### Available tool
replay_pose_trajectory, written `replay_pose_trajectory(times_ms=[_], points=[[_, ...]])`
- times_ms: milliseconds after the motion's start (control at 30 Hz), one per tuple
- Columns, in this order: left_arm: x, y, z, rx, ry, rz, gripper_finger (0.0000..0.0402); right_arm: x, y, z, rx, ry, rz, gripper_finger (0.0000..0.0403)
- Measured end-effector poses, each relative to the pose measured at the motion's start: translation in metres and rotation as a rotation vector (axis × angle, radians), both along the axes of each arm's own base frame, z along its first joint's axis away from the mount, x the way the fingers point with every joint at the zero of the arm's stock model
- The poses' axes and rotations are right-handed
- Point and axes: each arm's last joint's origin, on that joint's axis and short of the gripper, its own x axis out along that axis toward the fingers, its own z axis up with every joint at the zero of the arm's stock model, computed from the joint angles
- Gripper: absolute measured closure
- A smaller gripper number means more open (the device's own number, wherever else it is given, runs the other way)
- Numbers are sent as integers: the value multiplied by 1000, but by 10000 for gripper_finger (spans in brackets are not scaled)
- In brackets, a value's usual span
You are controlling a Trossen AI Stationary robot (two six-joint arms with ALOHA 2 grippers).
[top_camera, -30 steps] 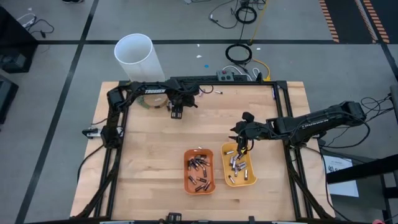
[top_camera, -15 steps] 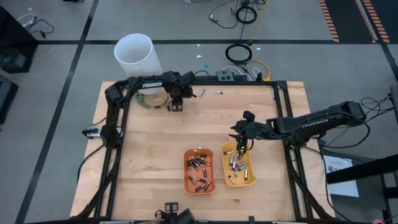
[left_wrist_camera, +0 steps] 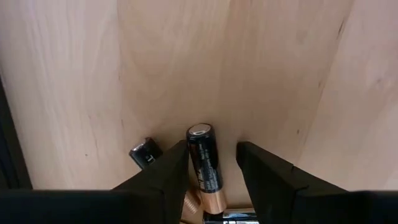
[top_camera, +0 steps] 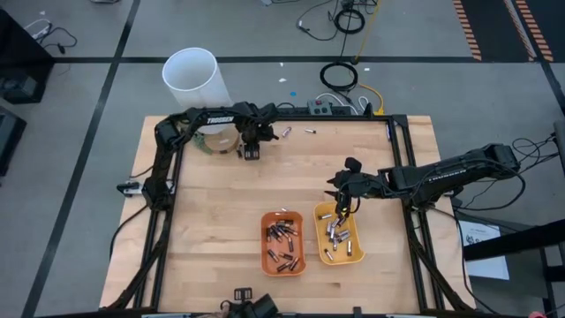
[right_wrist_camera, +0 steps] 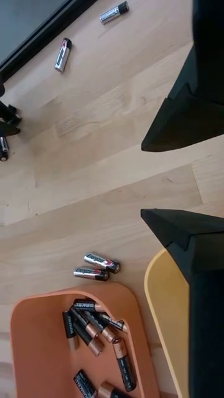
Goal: Sort batteries
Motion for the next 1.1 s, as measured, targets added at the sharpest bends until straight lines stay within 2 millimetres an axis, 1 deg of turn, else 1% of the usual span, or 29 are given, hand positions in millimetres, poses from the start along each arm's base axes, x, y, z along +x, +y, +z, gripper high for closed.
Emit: replay_pose_trajectory(times_ms=[100, 233, 267, 367, 467, 600, 733, 800, 867, 967, 1100], points=[[1, -2, -1, -4, 6, -4, 282, 0, 0, 0, 1, -4, 0, 252], [2, -5, -1, -6, 12, -6, 347, 0, 0, 1, 1, -7, 0, 252], [3, -7, -1, -6, 11, -7, 354, 0, 0, 1, 1, -7, 0, 252], [6, -11, -1, 1, 16, 3, 354, 0, 0, 1, 5, -9, -3, 252], [8, -17, 4, 18, 16, -13, 354, 1, 0, 1, 7, -15, -2, 252], [12, -27, 18, 40, -20, -19, 354, 1, 1, 1, 21, -18, -7, 252], [15, -42, 52, 25, -143, -25, 354, 1, 1, 1, 25, -21, -10, 252], [17, -51, 64, 9, -193, -37, 354, 1, 1, 1, 26, -21, -11, 252], [22, -64, 74, 17, -237, -58, 354, 1, 1, 1, 26, -23, -11, 252], [30, -89, 96, 23, -327, -110, 354, 1, 1, 1, 26, -26, -10, 252], [41, -122, 109, 24, -405, -197, 354, 1, 1, 2, 26, -28, -11, 252]])
